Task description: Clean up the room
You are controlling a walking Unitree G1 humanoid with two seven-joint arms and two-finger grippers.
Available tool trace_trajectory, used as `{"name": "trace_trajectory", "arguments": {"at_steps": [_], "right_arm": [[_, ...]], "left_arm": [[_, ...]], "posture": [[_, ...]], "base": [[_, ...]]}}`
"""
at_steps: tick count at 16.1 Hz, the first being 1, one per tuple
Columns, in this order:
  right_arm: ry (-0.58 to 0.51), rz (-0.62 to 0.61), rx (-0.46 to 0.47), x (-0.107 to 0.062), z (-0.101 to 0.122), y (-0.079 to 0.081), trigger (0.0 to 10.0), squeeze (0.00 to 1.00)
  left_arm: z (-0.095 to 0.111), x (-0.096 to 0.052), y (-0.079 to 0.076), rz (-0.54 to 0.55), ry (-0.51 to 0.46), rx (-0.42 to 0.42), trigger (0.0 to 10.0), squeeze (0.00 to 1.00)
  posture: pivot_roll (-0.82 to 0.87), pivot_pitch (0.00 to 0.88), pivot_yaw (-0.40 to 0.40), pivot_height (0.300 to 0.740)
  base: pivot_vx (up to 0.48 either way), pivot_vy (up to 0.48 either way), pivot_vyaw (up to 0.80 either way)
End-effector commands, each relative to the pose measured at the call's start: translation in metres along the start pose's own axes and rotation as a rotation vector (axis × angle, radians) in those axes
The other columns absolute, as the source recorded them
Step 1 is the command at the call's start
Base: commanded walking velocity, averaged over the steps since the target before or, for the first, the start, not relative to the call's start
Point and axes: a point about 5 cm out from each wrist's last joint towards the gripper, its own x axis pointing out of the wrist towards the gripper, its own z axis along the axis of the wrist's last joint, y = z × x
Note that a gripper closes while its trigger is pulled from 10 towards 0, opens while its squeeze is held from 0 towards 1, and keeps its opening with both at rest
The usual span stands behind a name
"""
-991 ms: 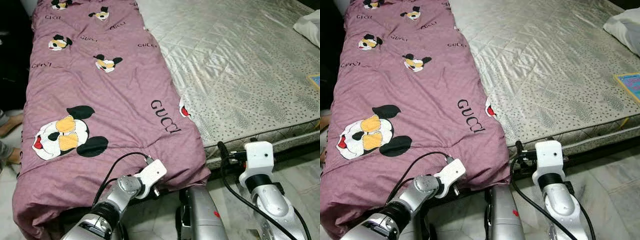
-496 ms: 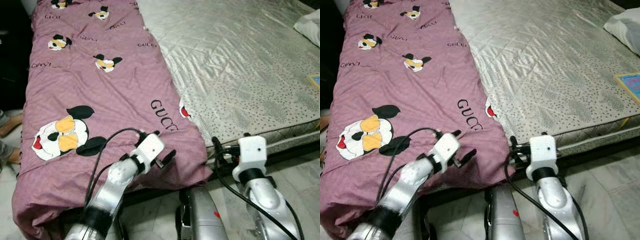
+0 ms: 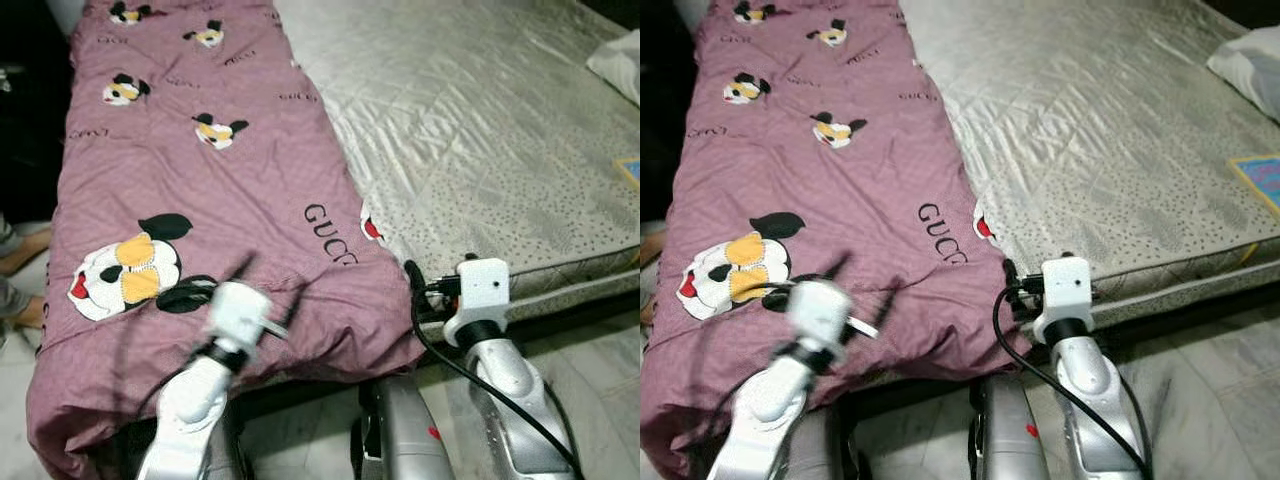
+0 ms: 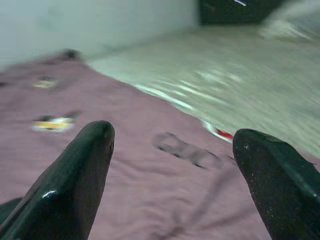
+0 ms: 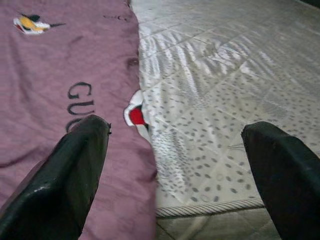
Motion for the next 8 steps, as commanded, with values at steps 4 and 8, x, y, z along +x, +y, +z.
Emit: {"name": "trace_trajectory", "arguments": {"at_steps": [4, 8], "right_arm": [[-0.016, 0.042, 0.103, 0.006, -0.002, 0.008, 10.0, 0.00], [-0.101, 0.043, 0.151, 0.027, 0.013, 0.007, 10.0, 0.00]], "left_arm": [[-0.004, -0.018, 0.029, 0.198, 0.037, 0.008, 10.0, 0.00], [-0.007, -0.010, 0.034, 0.220, 0.032, 0.024, 10.0, 0.00]], "posture": [[0.01, 0.070, 0.001, 0.580], [0.01, 0.010, 0.005, 0.580]], "base": [[0.000, 0.000, 0.00], [0.000, 0.000, 0.00]]}}
